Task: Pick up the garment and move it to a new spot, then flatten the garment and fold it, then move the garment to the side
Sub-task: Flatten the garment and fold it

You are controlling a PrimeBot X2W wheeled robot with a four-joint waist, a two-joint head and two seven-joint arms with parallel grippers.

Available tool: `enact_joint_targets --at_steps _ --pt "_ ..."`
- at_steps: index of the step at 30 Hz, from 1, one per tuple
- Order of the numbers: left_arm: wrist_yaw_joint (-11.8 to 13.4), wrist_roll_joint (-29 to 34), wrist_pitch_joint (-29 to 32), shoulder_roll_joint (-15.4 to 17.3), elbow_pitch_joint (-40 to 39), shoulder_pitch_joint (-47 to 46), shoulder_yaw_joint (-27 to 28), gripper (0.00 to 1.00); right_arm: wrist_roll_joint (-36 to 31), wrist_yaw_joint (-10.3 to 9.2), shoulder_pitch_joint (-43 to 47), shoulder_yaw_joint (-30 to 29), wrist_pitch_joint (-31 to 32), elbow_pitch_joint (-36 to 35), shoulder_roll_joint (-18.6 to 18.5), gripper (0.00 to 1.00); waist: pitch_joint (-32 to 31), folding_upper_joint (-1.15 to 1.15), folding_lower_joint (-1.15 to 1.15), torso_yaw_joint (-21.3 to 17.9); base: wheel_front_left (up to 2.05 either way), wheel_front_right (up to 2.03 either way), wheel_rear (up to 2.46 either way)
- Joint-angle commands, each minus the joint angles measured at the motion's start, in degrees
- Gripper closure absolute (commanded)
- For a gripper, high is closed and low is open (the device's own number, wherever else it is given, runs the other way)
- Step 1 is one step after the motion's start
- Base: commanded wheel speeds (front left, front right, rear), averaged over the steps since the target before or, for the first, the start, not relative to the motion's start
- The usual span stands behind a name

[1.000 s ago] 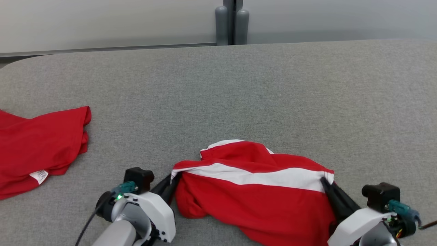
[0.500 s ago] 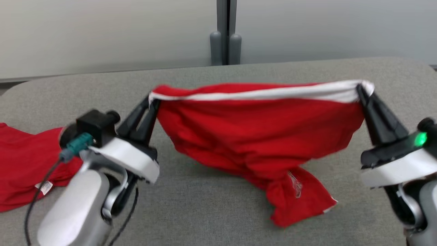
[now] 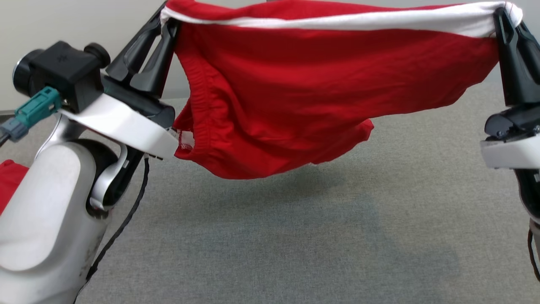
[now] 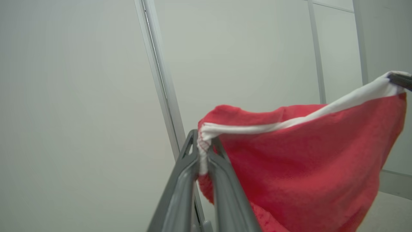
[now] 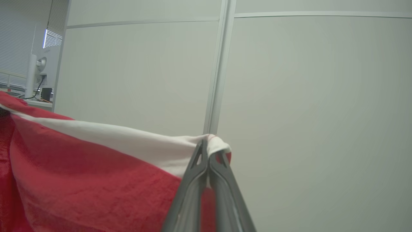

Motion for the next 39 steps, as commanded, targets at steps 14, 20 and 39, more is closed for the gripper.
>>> enact_joint_targets --at_steps 14,20,39 --pt "-4.96 -1.59 -14.46 -8.16 27.51 -23.08 1.25 1.0 2.17 -0.02 -25.92 2.06 -2.17 19.81 3.25 1.0 12.79 0.0 0.0 1.19 0.0 0.0 0.0" --pt "-5.92 -2.07 -18.34 -10.53 42.13 -31.6 3.51 1.0 3.06 -0.03 -37.58 6.39 -7.21 33.79 7.41 1.0 13.26 0.0 0.0 0.07 0.0 0.0 0.0" --pt "-6.69 -4.21 -18.58 -16.62 58.63 -12.67 2.27 1.0 13.64 -0.02 -23.24 19.66 -17.78 58.7 14.57 1.0 17.71 0.0 0.0 -0.84 0.0 0.0 0.0"
